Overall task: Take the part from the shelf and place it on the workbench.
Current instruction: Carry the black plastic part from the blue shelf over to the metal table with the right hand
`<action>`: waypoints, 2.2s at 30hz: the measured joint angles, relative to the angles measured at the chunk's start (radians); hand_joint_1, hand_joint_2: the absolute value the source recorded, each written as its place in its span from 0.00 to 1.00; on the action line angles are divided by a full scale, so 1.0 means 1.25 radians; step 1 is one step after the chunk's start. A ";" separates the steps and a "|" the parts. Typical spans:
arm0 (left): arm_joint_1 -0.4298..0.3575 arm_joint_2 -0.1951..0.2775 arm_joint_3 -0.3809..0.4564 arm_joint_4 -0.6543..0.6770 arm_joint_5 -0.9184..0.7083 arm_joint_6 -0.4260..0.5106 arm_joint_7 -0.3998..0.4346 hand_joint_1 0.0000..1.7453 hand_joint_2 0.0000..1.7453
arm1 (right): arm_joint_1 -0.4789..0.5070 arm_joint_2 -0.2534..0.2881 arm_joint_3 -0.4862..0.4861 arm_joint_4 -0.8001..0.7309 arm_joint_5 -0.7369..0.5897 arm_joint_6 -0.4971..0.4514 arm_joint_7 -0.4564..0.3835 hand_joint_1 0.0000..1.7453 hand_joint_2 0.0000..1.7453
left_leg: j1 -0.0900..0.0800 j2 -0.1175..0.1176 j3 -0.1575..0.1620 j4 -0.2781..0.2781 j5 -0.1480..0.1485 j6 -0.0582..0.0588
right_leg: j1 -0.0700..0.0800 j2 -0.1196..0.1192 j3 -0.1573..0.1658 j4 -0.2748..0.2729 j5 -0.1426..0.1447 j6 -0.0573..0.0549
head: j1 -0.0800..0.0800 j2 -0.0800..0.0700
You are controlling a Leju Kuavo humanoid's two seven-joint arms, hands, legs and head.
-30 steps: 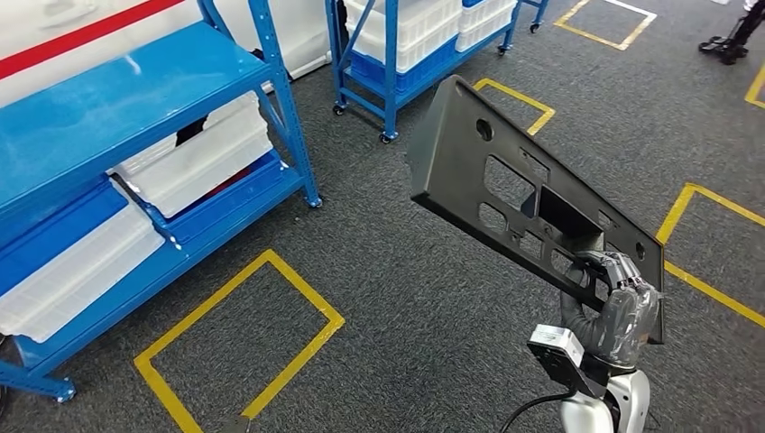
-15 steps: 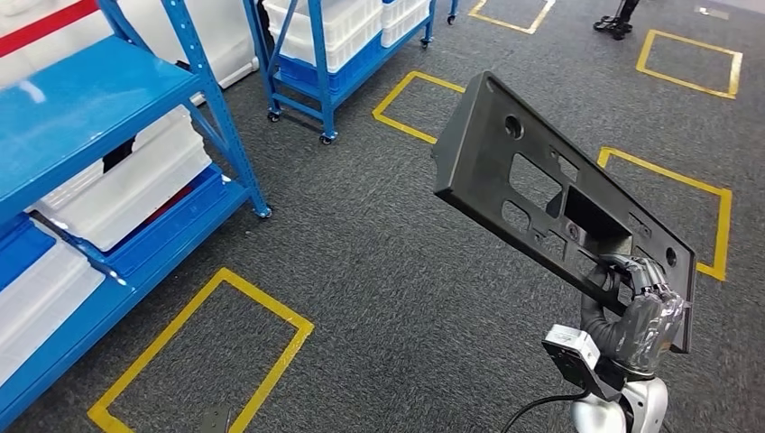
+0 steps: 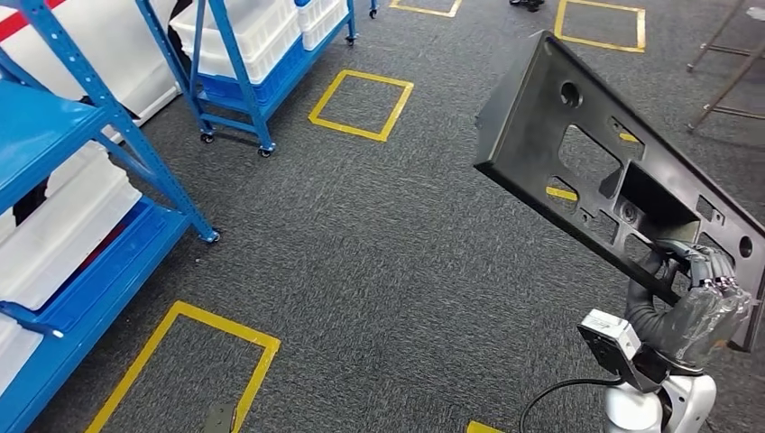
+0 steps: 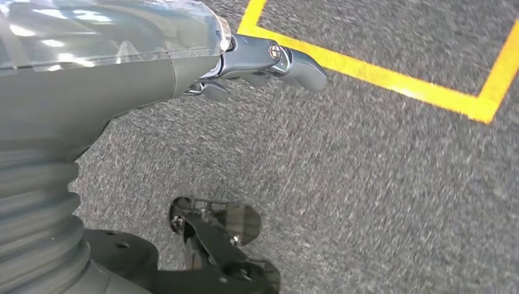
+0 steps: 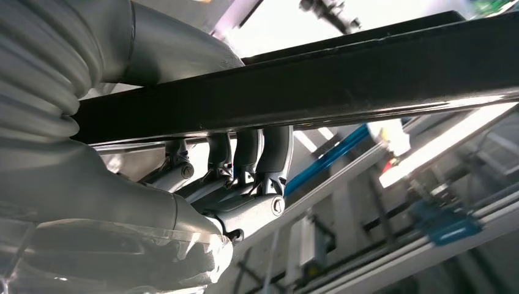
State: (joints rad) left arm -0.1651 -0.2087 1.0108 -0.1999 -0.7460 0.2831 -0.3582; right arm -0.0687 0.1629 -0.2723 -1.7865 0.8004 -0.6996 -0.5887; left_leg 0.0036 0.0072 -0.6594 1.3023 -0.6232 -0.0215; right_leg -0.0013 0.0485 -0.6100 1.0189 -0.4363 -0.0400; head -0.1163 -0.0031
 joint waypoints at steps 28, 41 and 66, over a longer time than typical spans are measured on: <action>0.024 0.013 0.012 -0.001 0.016 -0.019 -0.032 0.00 1.00 | 0.018 -0.111 0.010 -0.030 0.287 0.001 0.220 1.00 1.00 | 0.004 0.006 0.028 -0.070 0.013 -0.004 | -0.009 -0.027 0.001 0.003 -0.013 0.010 | 0.001 0.000; 0.035 0.018 0.015 -0.001 0.028 -0.021 -0.040 0.00 1.00 | -0.008 -0.113 0.038 -0.003 0.373 0.001 0.275 1.00 1.00 | 0.002 -0.039 0.092 -0.264 0.138 0.038 | -0.011 0.033 -0.026 0.038 -0.029 0.038 | 0.001 0.000; 0.033 0.013 -0.016 -0.001 -0.049 -0.055 0.010 0.00 1.00 | 0.015 -0.149 0.047 0.044 0.342 0.001 0.305 1.00 1.00 | 0.007 -0.067 0.082 -0.218 0.111 0.014 | -0.014 0.061 0.006 -0.002 -0.007 0.031 | 0.001 0.000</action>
State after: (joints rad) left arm -0.1234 -0.1924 0.9904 -0.2007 -0.8076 0.2144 -0.3456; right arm -0.0503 -0.0236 -0.2132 -1.7320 1.2278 -0.6985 -0.2073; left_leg 0.0124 -0.0762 -0.5564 1.0295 -0.4838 -0.0045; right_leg -0.0193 0.1246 -0.6024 1.0159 -0.4445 -0.0014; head -0.1156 -0.0033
